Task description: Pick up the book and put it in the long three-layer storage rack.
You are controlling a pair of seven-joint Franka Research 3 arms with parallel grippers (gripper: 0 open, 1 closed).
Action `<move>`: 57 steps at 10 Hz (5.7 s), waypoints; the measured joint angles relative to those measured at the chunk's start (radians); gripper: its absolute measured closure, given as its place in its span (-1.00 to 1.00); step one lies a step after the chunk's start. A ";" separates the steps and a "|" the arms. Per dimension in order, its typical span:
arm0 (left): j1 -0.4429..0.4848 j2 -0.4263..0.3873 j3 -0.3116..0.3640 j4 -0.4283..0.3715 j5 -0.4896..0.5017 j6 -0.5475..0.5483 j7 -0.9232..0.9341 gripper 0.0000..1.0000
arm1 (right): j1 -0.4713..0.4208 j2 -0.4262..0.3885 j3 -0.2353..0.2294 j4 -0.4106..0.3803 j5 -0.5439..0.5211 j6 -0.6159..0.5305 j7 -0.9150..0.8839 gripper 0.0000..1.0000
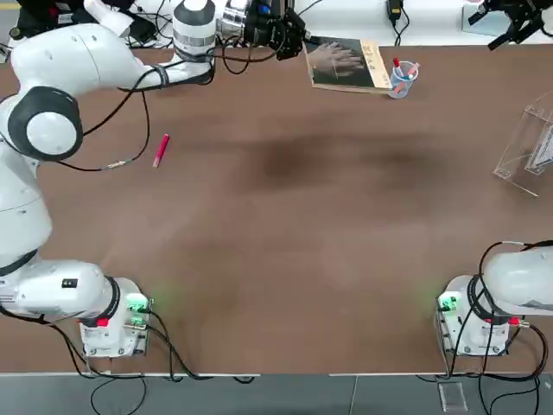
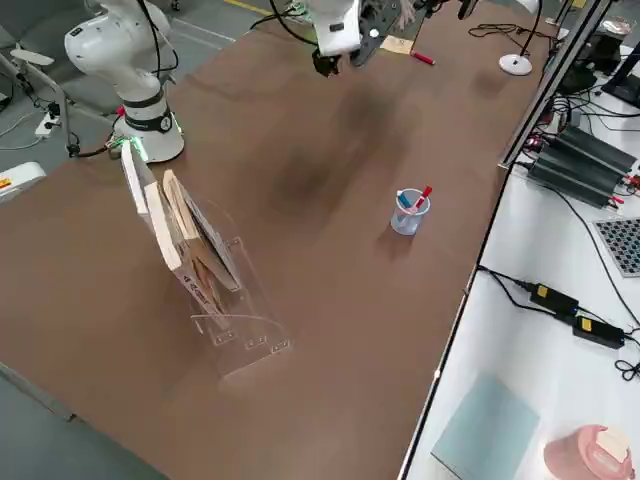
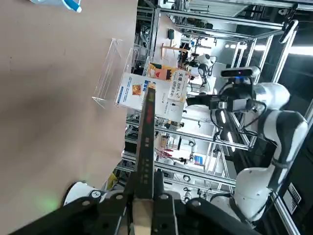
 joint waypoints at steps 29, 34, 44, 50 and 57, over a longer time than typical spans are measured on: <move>-0.024 0.002 0.000 0.004 0.000 0.030 0.001 0.96 | 0.097 0.148 0.018 -0.332 0.683 0.026 -0.405 -1.00; -0.024 0.002 0.000 0.004 0.000 0.034 0.001 0.96 | 0.122 0.151 0.019 -0.334 0.684 0.024 -0.423 -1.00; -0.032 0.002 0.000 0.007 0.000 0.052 0.001 0.96 | 0.158 0.189 0.020 -0.356 0.751 -0.022 -0.514 -0.96; -0.044 0.007 0.000 0.008 0.000 0.075 0.001 0.96 | 0.178 0.195 0.021 -0.383 0.801 -0.041 -0.514 -0.17; -0.047 0.015 0.002 0.009 0.000 0.077 0.001 0.96 | 0.175 0.197 0.016 -0.401 0.813 -0.050 -0.476 0.67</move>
